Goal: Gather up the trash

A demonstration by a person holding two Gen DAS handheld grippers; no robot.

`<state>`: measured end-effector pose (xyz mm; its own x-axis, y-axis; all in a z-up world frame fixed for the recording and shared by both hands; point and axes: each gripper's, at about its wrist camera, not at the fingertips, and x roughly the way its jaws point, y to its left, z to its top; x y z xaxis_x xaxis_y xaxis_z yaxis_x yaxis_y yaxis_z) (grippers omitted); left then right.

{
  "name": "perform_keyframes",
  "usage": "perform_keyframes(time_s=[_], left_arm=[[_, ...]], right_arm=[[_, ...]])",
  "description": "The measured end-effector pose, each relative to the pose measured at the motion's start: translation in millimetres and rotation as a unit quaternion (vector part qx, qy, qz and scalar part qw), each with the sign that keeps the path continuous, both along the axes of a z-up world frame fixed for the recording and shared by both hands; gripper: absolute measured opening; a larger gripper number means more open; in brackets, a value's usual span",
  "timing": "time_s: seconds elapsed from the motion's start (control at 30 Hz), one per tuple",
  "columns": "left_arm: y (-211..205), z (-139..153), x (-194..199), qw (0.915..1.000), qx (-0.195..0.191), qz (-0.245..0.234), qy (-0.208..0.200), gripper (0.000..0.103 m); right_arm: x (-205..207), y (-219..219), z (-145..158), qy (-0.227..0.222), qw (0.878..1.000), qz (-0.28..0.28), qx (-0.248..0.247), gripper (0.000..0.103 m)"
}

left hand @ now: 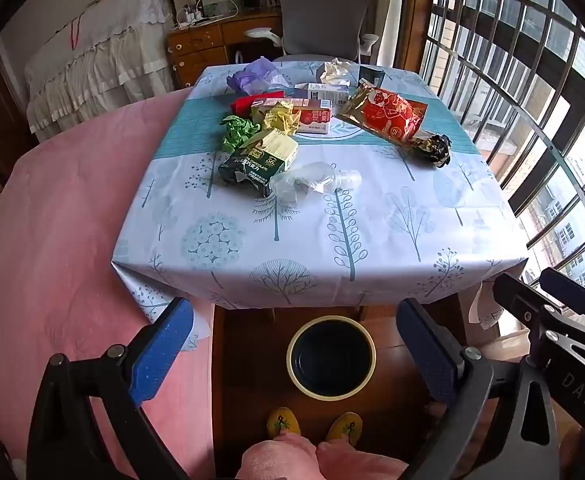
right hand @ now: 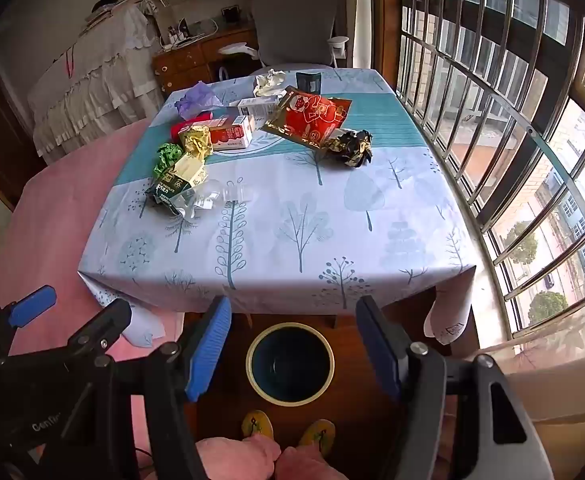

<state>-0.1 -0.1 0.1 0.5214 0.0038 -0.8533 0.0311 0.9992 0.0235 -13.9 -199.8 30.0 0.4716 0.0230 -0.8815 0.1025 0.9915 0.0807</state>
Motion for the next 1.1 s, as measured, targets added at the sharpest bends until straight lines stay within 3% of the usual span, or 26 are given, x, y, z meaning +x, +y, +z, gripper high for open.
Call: perform_keyframes(time_s=[1.1], left_arm=[[-1.2, 1.8, -0.4, 0.9999, -0.006, 0.013, 0.000, 0.093]], right_arm=[[-2.1, -7.5, 1.8, -0.006, 1.000, 0.002, 0.006, 0.065]])
